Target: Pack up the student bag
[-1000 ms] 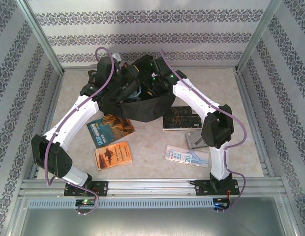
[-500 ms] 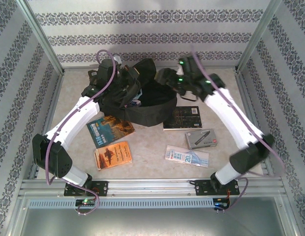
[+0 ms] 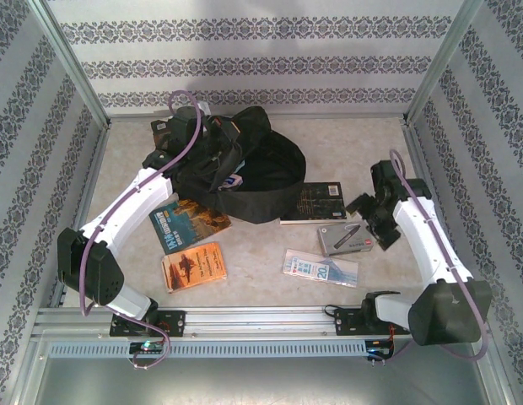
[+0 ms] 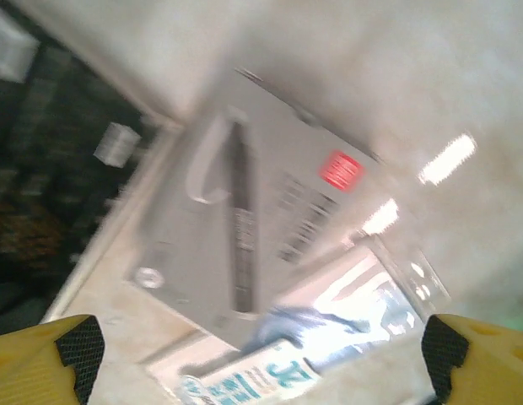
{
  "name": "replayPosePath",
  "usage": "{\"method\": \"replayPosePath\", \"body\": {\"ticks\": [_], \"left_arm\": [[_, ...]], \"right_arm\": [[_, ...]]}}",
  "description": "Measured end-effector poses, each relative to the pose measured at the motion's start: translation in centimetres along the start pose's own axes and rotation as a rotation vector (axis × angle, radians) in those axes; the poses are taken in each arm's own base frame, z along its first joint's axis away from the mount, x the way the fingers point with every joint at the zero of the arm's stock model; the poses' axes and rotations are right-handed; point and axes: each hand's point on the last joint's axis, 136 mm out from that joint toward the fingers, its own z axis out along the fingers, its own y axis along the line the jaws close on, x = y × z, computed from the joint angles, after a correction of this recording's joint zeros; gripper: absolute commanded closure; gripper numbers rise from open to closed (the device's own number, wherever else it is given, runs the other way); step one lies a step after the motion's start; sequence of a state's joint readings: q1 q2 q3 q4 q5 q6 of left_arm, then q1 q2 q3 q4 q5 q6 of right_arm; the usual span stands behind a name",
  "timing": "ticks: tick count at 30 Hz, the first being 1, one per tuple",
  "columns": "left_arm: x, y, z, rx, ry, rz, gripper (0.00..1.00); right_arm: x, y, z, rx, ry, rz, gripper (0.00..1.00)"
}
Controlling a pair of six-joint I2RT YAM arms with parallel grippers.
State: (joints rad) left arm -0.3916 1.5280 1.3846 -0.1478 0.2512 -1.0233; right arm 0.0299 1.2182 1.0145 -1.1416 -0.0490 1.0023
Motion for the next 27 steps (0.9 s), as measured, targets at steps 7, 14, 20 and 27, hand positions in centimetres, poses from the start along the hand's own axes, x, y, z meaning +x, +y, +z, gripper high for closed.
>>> {"method": "replayPosePath", "body": {"ticks": [7, 14, 20, 27], "left_arm": [[0.5, 0.0, 0.1, -0.002, 0.014, 0.002, 1.0], [1.5, 0.2, -0.3, -0.009, 0.032, 0.005, 1.0], [1.5, 0.2, -1.0, -0.009, 0.027, 0.006, 1.0], [1.4, 0.1, -2.1, -0.012, 0.013, 0.014, 1.0]], "right_arm": [[1.5, -1.6, 3.0, 0.048, 0.054, 0.3, 0.02], [0.1, -0.1, 5.7, 0.024, 0.029, 0.442, 0.02], [-0.9, 1.4, 7.6, 0.006, 0.022, 0.467, 0.02], [-1.6, 1.9, 8.8, 0.009, 0.023, 0.474, 0.02]]}}
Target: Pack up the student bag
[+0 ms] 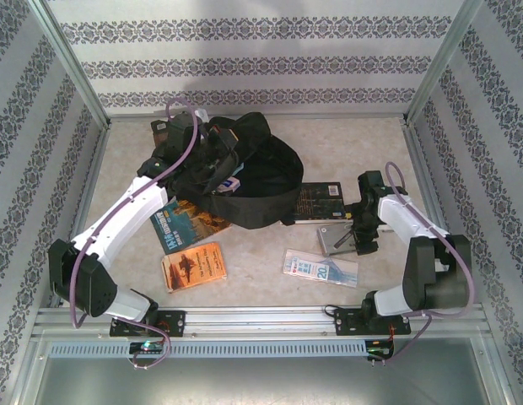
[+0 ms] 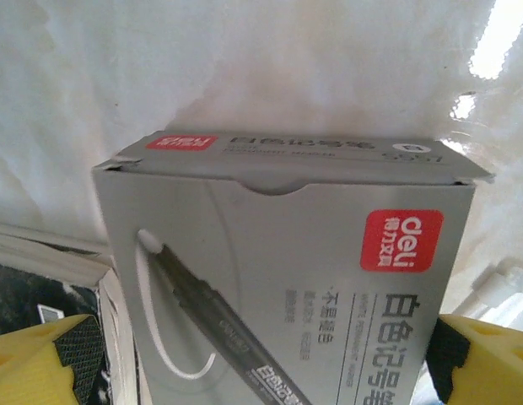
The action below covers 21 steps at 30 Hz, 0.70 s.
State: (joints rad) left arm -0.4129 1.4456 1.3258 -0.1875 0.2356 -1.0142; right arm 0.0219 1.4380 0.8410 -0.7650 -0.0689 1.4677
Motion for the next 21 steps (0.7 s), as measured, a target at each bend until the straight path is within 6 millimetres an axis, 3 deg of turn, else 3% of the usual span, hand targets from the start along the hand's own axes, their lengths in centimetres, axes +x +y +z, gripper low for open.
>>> {"method": "replayPosePath", "body": {"ticks": [12, 14, 17, 21], "left_arm": [[0.3, 0.6, -0.6, -0.018, 0.002, 0.009, 1.0], [0.4, 0.7, -0.7, -0.021, 0.004, 0.009, 1.0], [0.4, 0.7, -0.7, -0.022, 0.004, 0.012, 1.0], [0.4, 0.7, -0.7, -0.022, 0.004, 0.015, 1.0]], "right_arm": [[-0.6, -0.3, 2.0, 0.038, 0.002, 0.007, 0.02], [-0.7, -0.1, 2.3, 0.036, 0.002, -0.002, 0.04], [-0.7, 0.1, 2.2, 0.029, -0.001, -0.016, 0.16], [-1.1, 0.3, 1.3, 0.001, -0.028, -0.033, 0.17]]}}
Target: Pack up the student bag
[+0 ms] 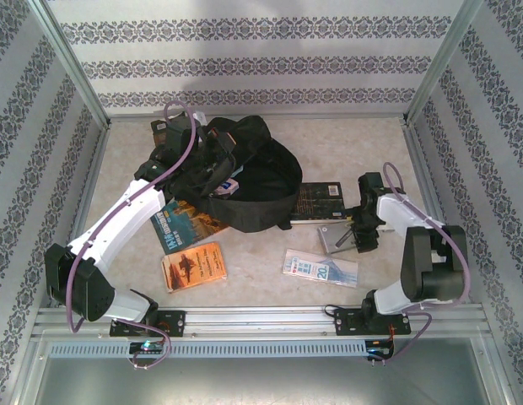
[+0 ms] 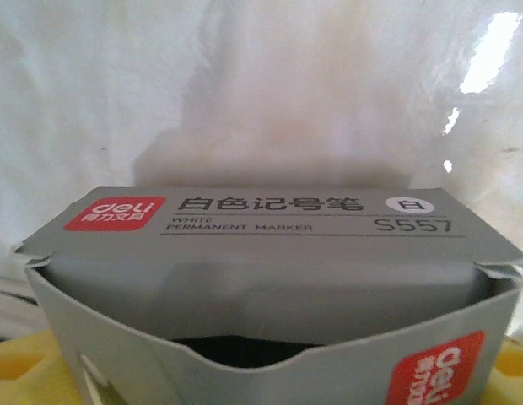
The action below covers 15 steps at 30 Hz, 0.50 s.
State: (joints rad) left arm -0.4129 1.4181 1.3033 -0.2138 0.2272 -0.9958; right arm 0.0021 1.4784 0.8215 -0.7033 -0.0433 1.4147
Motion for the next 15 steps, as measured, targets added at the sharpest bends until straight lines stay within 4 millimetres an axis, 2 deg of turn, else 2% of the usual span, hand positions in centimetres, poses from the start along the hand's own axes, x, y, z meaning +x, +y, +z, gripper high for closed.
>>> {"method": "replayPosePath", "body": {"ticks": [7, 10, 15], "left_arm": [[0.0, 0.0, 0.0, -0.001, -0.001, 0.013, 1.0], [0.0, 0.1, 0.0, -0.004, -0.001, 0.024, 1.0], [-0.2, -0.3, -0.2, -0.005, 0.0, 0.053, 1.0]], "right_arm": [[-0.7, 0.2, -3.8, -0.037, -0.077, -0.055, 0.16], [-0.5, 1.5, -6.9, -0.09, -0.134, -0.138, 0.17], [1.5, 5.7, -14.6, -0.308, -0.216, -0.308, 0.22]]}}
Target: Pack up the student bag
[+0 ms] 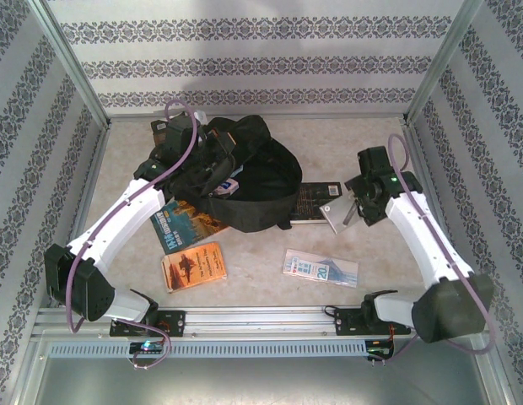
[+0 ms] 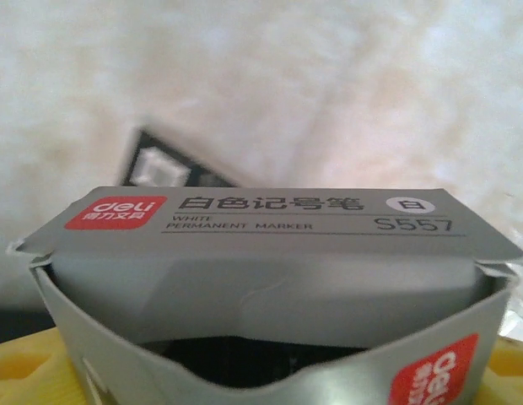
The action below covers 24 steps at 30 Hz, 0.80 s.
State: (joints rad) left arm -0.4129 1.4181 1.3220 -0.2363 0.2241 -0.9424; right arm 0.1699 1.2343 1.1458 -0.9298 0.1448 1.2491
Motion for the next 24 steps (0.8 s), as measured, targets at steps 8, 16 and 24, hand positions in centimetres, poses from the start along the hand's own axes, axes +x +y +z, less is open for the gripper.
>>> {"method": "replayPosePath", "body": {"ticks": [8, 16, 24], "left_arm": [[-1.3, -1.8, -0.8, 0.025, -0.028, 0.036, 1.0], [-1.3, -1.8, -0.3, 0.017, -0.013, 0.041, 1.0], [-0.5, -1.8, 0.5, 0.018, 0.016, 0.029, 1.0]], "right_arm": [[0.6, 9.2, -7.7, -0.318, -0.019, -0.167, 0.24], [6.6, 19.1, -10.0, -0.507, 0.075, -0.363, 0.25], [11.0, 23.5, -9.0, -0.526, 0.129, -0.41, 0.24]]}}
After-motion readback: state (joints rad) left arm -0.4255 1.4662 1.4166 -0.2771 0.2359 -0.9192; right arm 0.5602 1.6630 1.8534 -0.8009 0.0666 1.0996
